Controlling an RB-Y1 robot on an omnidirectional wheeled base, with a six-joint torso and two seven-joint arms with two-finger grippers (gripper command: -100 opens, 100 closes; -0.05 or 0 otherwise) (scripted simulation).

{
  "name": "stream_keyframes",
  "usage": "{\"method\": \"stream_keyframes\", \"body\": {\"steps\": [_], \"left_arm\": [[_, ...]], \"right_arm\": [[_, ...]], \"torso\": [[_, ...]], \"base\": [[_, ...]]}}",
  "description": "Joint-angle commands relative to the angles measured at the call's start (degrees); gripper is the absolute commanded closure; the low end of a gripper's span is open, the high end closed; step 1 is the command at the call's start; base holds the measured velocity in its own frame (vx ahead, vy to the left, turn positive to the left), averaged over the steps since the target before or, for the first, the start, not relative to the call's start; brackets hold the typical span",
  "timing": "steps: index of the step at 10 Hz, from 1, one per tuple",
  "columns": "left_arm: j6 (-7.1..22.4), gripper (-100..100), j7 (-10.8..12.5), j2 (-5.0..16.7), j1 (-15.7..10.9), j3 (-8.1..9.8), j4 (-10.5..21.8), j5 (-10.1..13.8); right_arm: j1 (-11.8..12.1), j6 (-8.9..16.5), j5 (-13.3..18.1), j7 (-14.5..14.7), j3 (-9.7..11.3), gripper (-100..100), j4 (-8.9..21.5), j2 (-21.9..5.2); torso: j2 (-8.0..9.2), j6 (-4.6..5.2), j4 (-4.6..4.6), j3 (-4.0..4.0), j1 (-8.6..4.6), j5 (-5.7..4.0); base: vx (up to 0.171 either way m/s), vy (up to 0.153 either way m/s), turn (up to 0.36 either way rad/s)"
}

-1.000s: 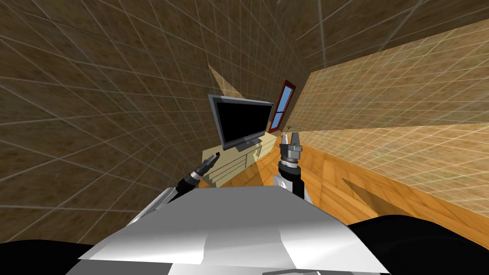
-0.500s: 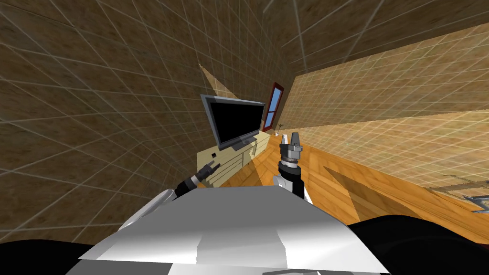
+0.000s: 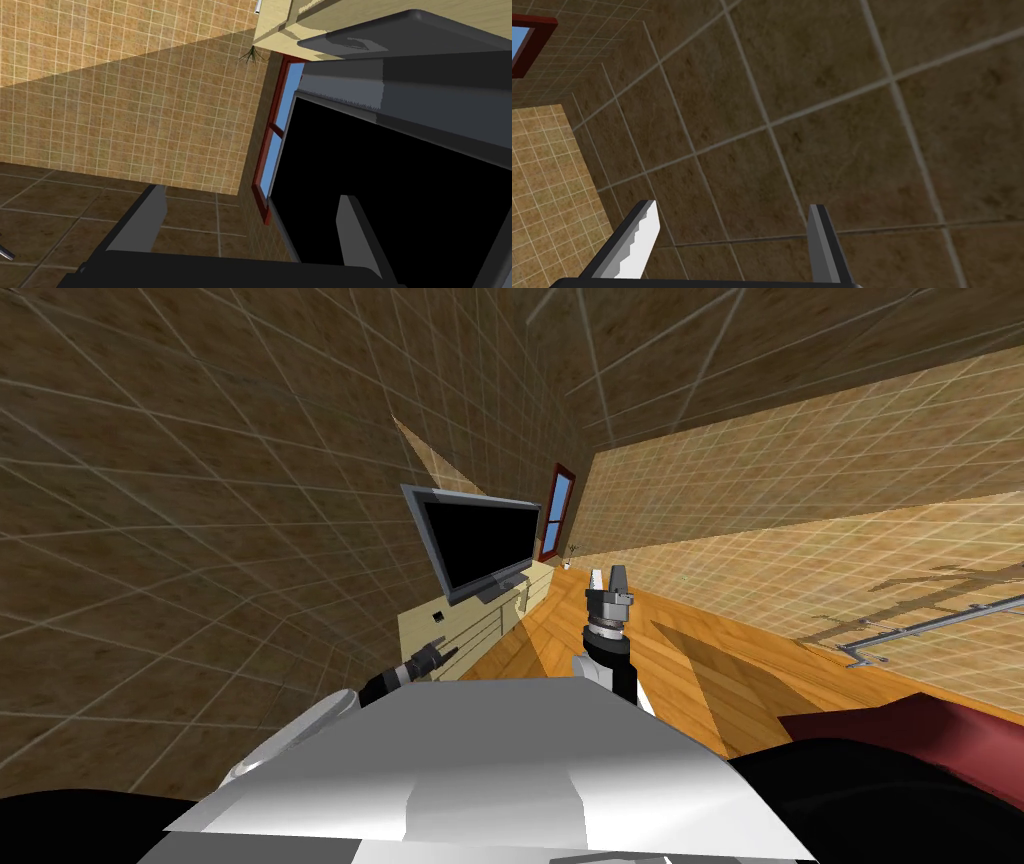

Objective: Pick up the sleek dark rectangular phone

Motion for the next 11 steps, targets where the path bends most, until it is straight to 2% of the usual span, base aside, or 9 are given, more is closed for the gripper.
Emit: {"method": "stream_keyframes", "body": {"steps": [1,3,4,5,6,7,8,9,11], "left_arm": [[-0.2,-100,-0.6,2.7,-0.1,-0.92,2.8,-2.9],[-0.2,-100,-0.6,2.7,-0.1,-0.92,2.8,-5.2],[-0.2,-100,-1.3,4.9,-0.2,-1.9,5.1,-7.4],[-0.2,-100,-1.3,4.9,-0.2,-1.9,5.1,-8.9],[-0.1,-100,-2.0,7.0,-0.4,-2.92,7.5,-11.0],[-0.1,-100,-2.0,7.0,-0.4,-2.92,7.5,-12.6],[0.0,-100,-2.7,9.0,-0.7,-3.97,9.7,-14.5],[0.0,-100,-2.7,9.0,-0.7,-3.97,9.9,-16.0],[0.2,-100,-3.4,10.9,-1.0,-5.06,12.3,-19.2]], "right_arm": [[0.0,0.0,0.0,0.0,0.0,0,0.0,0.0],[0.0,0.0,0.0,0.0,0.0,0,0.0,0.0],[0.0,0.0,0.0,0.0,0.0,0,0.0,0.0],[0.0,0.0,0.0,0.0,0.0,0,0.0,0.0],[0.0,0.0,0.0,0.0,0.0,0,0.0,0.0],[0.0,0.0,0.0,0.0,0.0,0,0.0,0.0],[0.0,0.0,0.0,0.0,0.0,0,0.0,0.0],[0.0,0.0,0.0,0.0,0.0,0,0.0,0.0],[0.0,0.0,0.0,0.0,0.0,0,0.0,0.0]], "torso": [[0.0,0.0,0.0,0.0,0.0,0.0],[-0.06,-0.02,-0.01,-0.04,0.03,0.01],[-0.09,-0.03,-0.02,-0.05,0.0,0.0],[-0.11,0.05,-0.03,-0.07,-0.01,0.0],[-0.12,-0.01,-0.03,-0.07,0.01,0.0],[-0.13,0.04,-0.03,-0.08,0.02,0.0],[-0.16,-0.02,-0.03,-0.09,0.05,0.02],[-0.19,0.01,-0.04,-0.11,0.07,0.01],[-0.22,0.03,-0.05,-0.13,0.07,0.02]], "base": [[-0.019,0.002,-0.35],[-0.008,0.01,-0.028],[-0.003,-0.002,-0.248],[-0.003,0.008,-0.181],[0.004,0.006,-0.306],[0.006,0.018,-0.114],[0.019,0.016,-0.217],[0.016,0.018,-0.156],[0.026,0.019,-0.205]]}}
